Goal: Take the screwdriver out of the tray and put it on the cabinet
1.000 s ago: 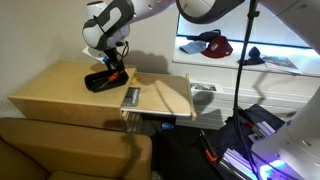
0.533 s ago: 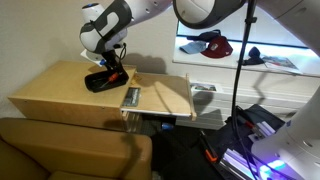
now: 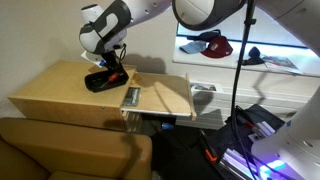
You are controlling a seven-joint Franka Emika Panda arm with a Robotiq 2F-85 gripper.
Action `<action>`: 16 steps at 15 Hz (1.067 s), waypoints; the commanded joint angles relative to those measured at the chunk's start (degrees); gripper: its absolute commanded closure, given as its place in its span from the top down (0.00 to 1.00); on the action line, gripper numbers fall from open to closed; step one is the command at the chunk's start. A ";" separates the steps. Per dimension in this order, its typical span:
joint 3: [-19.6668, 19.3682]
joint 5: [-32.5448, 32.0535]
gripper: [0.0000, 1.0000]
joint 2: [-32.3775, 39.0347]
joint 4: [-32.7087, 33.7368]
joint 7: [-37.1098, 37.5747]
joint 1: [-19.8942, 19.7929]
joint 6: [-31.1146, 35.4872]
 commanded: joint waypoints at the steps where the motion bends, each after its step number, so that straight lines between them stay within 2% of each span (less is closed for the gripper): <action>1: 0.34 0.87 1.00 -1.09 -1.70 0.89 -0.69 3.65; 5: -0.10 2.58 1.00 -2.25 -3.70 5.86 -2.53 6.60; 7: -0.03 2.90 1.00 -1.20 -2.05 6.40 -3.52 4.21; 9: 2.71 4.68 1.00 0.43 0.33 3.97 -6.35 1.27; 12: 6.14 7.98 1.00 1.36 1.15 -0.64 -9.64 1.27; 16: 7.67 10.76 1.00 0.89 0.75 -4.69 -11.24 2.01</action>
